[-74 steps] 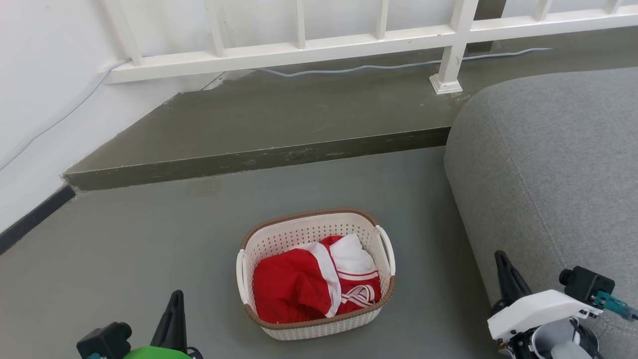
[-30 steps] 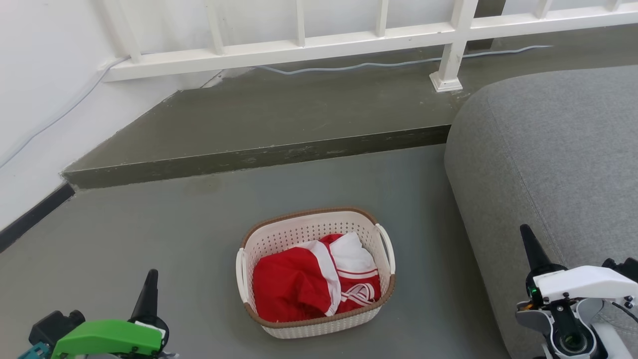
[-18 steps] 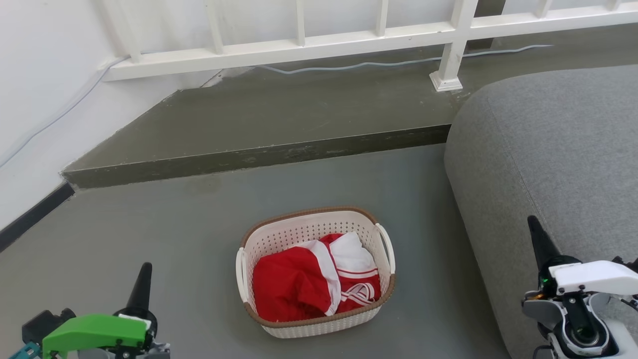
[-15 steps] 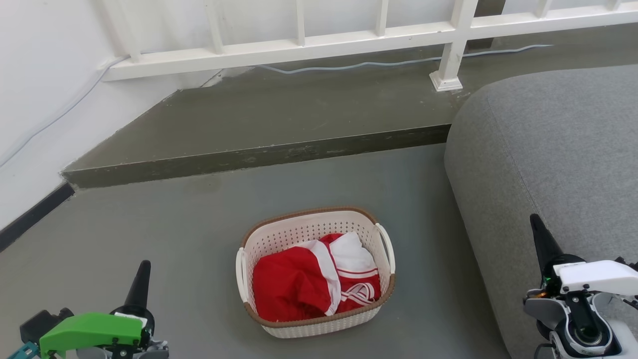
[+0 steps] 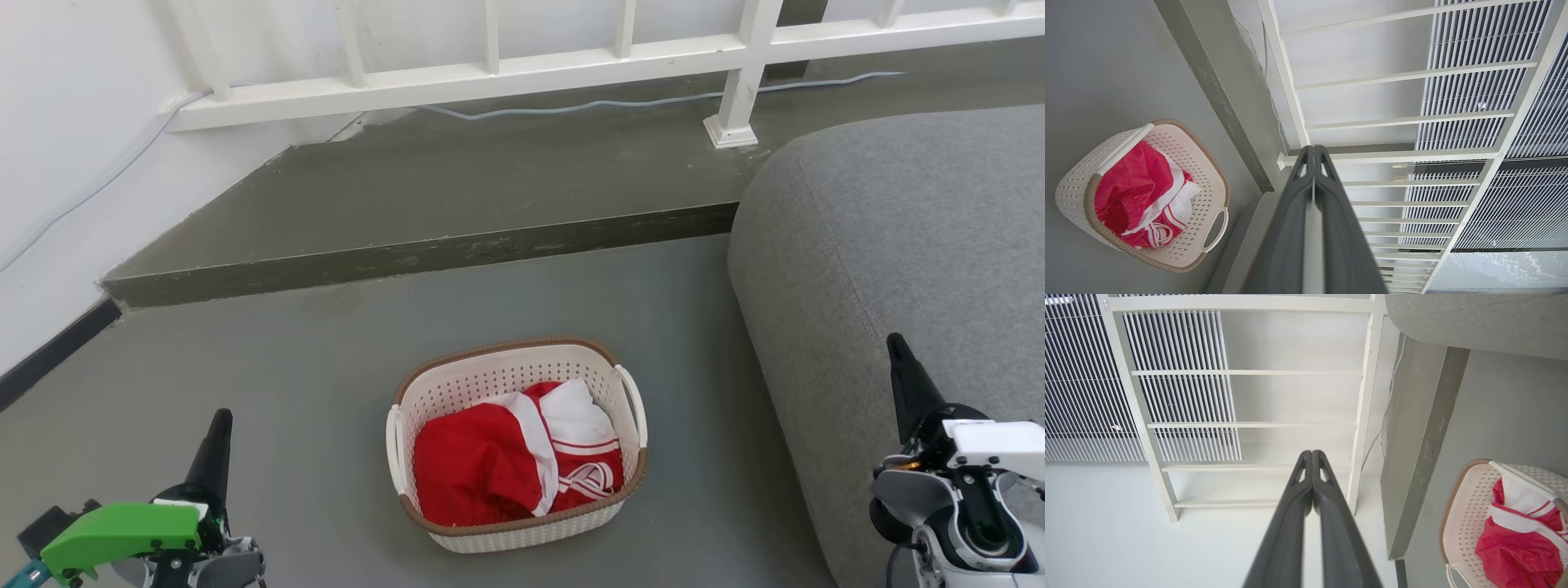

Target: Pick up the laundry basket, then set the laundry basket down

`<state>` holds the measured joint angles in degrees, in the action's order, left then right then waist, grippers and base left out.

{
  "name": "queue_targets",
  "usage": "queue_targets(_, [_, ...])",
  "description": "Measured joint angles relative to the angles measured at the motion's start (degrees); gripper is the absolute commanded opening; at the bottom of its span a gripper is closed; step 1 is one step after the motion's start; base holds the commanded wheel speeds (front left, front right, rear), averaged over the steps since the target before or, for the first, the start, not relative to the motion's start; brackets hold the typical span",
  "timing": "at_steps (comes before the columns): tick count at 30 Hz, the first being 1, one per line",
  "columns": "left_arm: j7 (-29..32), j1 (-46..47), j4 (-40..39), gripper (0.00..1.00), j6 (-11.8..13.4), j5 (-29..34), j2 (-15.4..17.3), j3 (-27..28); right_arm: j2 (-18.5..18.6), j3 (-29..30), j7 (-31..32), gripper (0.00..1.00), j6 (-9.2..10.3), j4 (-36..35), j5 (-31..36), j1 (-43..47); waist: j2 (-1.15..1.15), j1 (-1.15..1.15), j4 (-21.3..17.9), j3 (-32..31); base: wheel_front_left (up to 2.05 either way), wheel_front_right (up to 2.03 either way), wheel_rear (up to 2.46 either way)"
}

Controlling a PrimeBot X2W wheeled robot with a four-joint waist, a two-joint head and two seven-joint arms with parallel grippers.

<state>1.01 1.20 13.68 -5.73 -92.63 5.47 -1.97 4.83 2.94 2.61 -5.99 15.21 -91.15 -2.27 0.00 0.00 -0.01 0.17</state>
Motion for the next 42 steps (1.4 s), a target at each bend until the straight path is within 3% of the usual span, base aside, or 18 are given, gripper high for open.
queue_targets(6, [0.5, 0.6, 0.5, 0.0, -0.6, -3.6, 0.0, 0.7, -0.3, 1.1, 0.7, 0.0, -0.55, 0.1, -3.5, -0.5, 0.0, 0.0, 0.0, 0.0, 0.0, 0.0, 0.0])
queue_targets(42, [1.0, 1.2, 1.5, 0.0, -0.9, -3.6, 0.0, 1.0, -0.3, 1.3, 0.7, 0.0, -0.56, 0.6, -3.5, -0.8, 0.0, 0.0, 0.0, 0.0, 0.0, 0.0, 0.0])
